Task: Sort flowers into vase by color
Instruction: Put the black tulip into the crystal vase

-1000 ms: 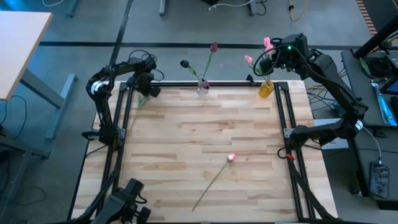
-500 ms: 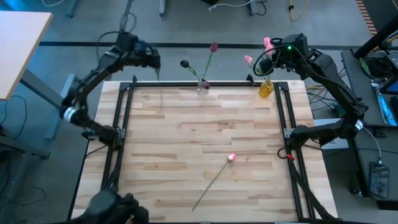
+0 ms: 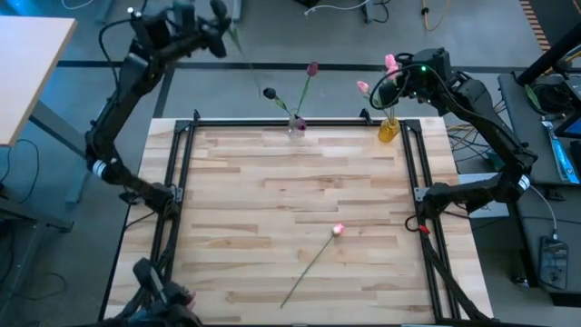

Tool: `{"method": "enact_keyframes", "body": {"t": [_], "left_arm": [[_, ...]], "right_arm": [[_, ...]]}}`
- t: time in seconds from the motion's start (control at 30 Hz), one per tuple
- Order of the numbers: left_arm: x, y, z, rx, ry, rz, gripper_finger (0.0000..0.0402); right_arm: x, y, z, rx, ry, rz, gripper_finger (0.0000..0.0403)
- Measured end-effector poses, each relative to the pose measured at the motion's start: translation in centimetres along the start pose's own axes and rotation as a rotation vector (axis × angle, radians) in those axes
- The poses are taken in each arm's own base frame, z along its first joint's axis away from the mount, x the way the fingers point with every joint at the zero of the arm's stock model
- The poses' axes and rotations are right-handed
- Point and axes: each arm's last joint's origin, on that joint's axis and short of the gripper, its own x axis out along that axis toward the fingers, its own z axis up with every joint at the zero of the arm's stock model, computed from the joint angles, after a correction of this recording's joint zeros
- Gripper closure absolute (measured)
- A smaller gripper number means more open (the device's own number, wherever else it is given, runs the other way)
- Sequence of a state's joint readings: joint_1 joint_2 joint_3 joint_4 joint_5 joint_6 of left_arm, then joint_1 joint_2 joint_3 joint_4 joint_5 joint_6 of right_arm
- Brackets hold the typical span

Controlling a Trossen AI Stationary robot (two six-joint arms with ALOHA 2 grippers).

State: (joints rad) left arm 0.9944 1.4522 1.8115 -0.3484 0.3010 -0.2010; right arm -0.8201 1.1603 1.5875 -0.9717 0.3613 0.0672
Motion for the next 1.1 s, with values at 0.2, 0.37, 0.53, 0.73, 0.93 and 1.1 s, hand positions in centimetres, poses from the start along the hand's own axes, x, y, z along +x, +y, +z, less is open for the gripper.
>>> {"method": "enact_keyframes", "body": {"t": [0.2, 0.37, 0.53, 0.73, 0.93, 1.1], "left_arm": [[3.6, -0.5, 1.9, 0.059, -0.037, -0.095, 0.0401], [6.2, -1.5, 2.2, 0.079, -0.05, -0.186, 0.0402], [8.0, -2.9, 0.8, 0.087, -0.017, -0.221, 0.0402], [10.1, -4.1, -2.1, 0.104, 0.007, -0.261, 0.0401], [10.8, -3.9, -4.9, 0.063, 0.005, -0.271, 0.0401], [10.7, -3.5, -7.2, 0.051, 0.049, -0.243, 0.0401]], "right_arm": [[0.0, 0.0, 0.1, -0.004, -0.008, 0.004, 0.0394], [0.0, 0.0, 0.1, -0.004, -0.008, 0.004, 0.0394], [-0.1, 0.3, 0.1, -0.012, -0.01, 0.014, 0.0394], [-0.2, 0.6, 0.1, -0.027, -0.014, 0.027, 0.0394], [-0.2, 0.7, 0.1, -0.029, -0.015, 0.029, 0.0394], [-0.2, 0.7, 0.1, -0.029, -0.015, 0.029, 0.0394]]}}
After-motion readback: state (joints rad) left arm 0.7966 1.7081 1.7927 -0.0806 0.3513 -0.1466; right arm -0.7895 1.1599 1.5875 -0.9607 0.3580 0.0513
